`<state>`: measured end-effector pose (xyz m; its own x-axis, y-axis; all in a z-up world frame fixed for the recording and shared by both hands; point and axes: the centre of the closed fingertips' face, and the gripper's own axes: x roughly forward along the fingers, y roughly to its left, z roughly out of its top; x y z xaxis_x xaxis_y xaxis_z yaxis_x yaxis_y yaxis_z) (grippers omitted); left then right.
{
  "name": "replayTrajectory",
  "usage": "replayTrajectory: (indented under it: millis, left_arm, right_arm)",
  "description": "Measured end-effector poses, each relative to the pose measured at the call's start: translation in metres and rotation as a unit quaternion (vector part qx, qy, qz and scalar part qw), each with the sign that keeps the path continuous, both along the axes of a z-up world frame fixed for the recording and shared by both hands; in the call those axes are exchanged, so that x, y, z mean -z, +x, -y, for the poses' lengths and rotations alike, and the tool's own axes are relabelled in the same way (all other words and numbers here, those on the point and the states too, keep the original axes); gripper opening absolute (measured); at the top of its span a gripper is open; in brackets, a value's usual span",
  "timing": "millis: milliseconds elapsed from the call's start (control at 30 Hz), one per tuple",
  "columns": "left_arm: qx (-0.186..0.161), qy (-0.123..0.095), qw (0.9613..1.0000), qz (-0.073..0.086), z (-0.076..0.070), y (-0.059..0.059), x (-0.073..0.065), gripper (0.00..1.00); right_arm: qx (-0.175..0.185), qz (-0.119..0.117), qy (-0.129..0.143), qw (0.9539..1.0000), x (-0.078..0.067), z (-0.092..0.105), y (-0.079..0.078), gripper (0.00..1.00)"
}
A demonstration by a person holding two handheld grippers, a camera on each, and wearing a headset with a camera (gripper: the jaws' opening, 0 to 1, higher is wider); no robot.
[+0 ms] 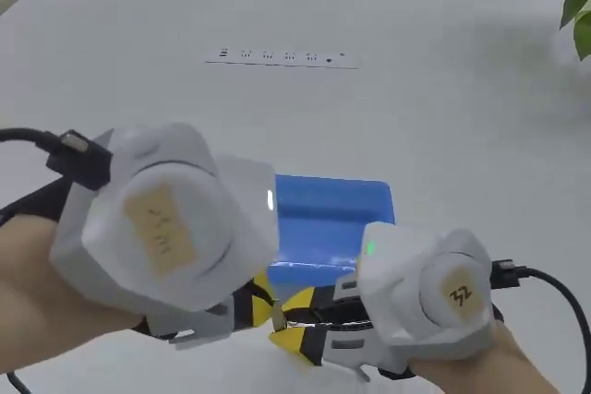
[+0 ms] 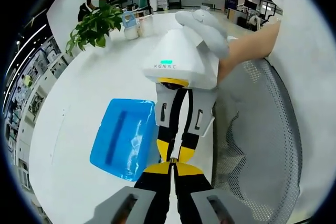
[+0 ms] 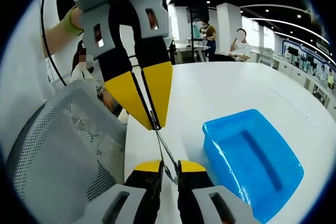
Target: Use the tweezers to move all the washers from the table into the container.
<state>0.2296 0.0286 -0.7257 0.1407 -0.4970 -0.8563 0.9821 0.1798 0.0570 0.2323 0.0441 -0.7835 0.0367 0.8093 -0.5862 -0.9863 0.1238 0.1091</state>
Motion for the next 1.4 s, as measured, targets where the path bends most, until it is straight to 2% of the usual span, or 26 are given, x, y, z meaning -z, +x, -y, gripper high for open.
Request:
replayTrajectory:
  millis: [167, 267, 333, 367, 400, 467, 533, 600, 667, 700, 733, 800, 833, 867, 900, 933, 1033, 1067, 1133, 1267, 1300, 1367, 1400]
  left_arm:
    - [0.004, 0.004, 1.0000, 0.002, -0.001, -0.001, 0.000, 0.00]
    - [0.005, -0.009, 0.9999, -0.003, 0.003, -0.003, 0.000, 0.00]
    - [0.003, -0.015, 0.9999, 0.001, 0.005, -0.002, 0.000, 0.00]
    - [-0.001, -0.020, 0.9997, 0.009, 0.007, 0.001, -0.001, 0.00]
    - [-0.006, -0.030, 0.9995, 0.007, 0.008, 0.001, -0.002, 0.01]
    - [-0.027, -0.049, 0.9984, -0.002, 0.009, 0.001, -0.004, 0.08]
    - [-0.046, -0.075, 0.9961, -0.003, 0.010, 0.002, -0.008, 0.14]
    - [-0.072, -0.098, 0.9926, 0.003, 0.007, 0.005, -0.012, 0.19]
    - [-0.109, -0.131, 0.9854, 0.005, 0.003, 0.007, -0.017, 0.25]
    - [-0.126, -0.147, 0.9810, 0.005, 0.002, 0.007, -0.019, 0.28]
    - [-0.151, -0.172, 0.9734, 0.006, 0.000, 0.009, -0.023, 0.30]
    - [-0.177, -0.200, 0.9635, 0.008, -0.004, 0.008, -0.027, 0.31]
    - [-0.187, -0.209, 0.9599, 0.011, -0.007, 0.007, -0.029, 0.32]
    - [-0.206, -0.224, 0.9526, 0.019, -0.011, 0.007, -0.031, 0.33]
    - [-0.216, -0.230, 0.9486, 0.021, -0.014, 0.007, -0.031, 0.36]
    - [-0.234, -0.237, 0.9426, 0.024, -0.017, 0.005, -0.033, 0.37]
    - [-0.266, -0.251, 0.9300, 0.038, -0.026, 0.005, -0.033, 0.45]
    - [-0.282, -0.257, 0.9237, 0.032, -0.029, 0.003, -0.031, 0.47]
    - [-0.297, -0.264, 0.9171, 0.032, -0.033, 0.003, -0.030, 0.52]
    - [-0.313, -0.267, 0.9102, 0.047, -0.040, 0.001, -0.030, 0.58]
    - [-0.319, -0.271, 0.9069, 0.051, -0.042, 0.002, -0.031, 0.60]
    - [-0.336, -0.278, 0.8977, 0.062, -0.046, 0.006, -0.033, 0.65]
    - [-0.340, -0.283, 0.8944, 0.066, -0.047, 0.007, -0.034, 0.67]
  right_arm:
    - [-0.010, 0.018, 0.012, 0.9997, -0.014, -0.004, 0.001, 0.14]
    - [-0.014, 0.020, 0.020, 0.9995, -0.020, -0.007, 0.001, 0.10]
    - [-0.022, 0.017, 0.011, 0.9996, -0.015, -0.007, -0.001, 0.07]
    - [-0.030, 0.016, 0.002, 0.9994, -0.010, -0.006, -0.003, 0.03]
    - [-0.018, 0.022, 0.009, 0.9995, -0.012, -0.007, 0.000, 0.03]
    - [-0.009, 0.018, 0.004, 0.9998, -0.012, -0.005, 0.003, 0.02]
    - [0.000, 0.014, 0.005, 0.9999, -0.012, -0.003, 0.007, 0.02]
    - [0.016, -0.003, 0.012, 0.9998, -0.012, -0.002, 0.008, 0.02]
    - [0.039, -0.017, 0.019, 0.9989, -0.012, -0.001, 0.011, 0.02]
    - [0.059, -0.035, 0.029, 0.9972, -0.013, 0.000, 0.013, 0.02]
    - [0.080, -0.052, 0.038, 0.9947, -0.013, 0.002, 0.016, 0.02]
    - [0.102, -0.071, 0.051, 0.9909, -0.013, 0.005, 0.020, 0.02]
    - [0.114, -0.087, 0.059, 0.9879, -0.012, 0.008, 0.021, 0.02]
    - [0.118, -0.091, 0.071, 0.9862, -0.014, 0.008, 0.021, 0.02]
    - [0.127, -0.106, 0.083, 0.9827, -0.016, 0.010, 0.021, 0.02]
    - [0.132, -0.114, 0.090, 0.9805, -0.018, 0.011, 0.021, 0.02]
    - [0.145, -0.123, 0.106, 0.9761, -0.024, 0.016, 0.021, 0.02]
    - [0.149, -0.125, 0.108, 0.9750, -0.026, 0.018, 0.021, 0.02]
    - [0.155, -0.130, 0.113, 0.9727, -0.031, 0.021, 0.019, 0.02]
    - [0.166, -0.138, 0.131, 0.9676, -0.046, 0.025, 0.019, 0.02]
    - [0.170, -0.143, 0.136, 0.9655, -0.050, 0.026, 0.019, 0.02]
    - [0.172, -0.138, 0.141, 0.9650, -0.060, 0.029, 0.020, 0.02]
    - [0.174, -0.136, 0.143, 0.9648, -0.064, 0.031, 0.021, 0.02]
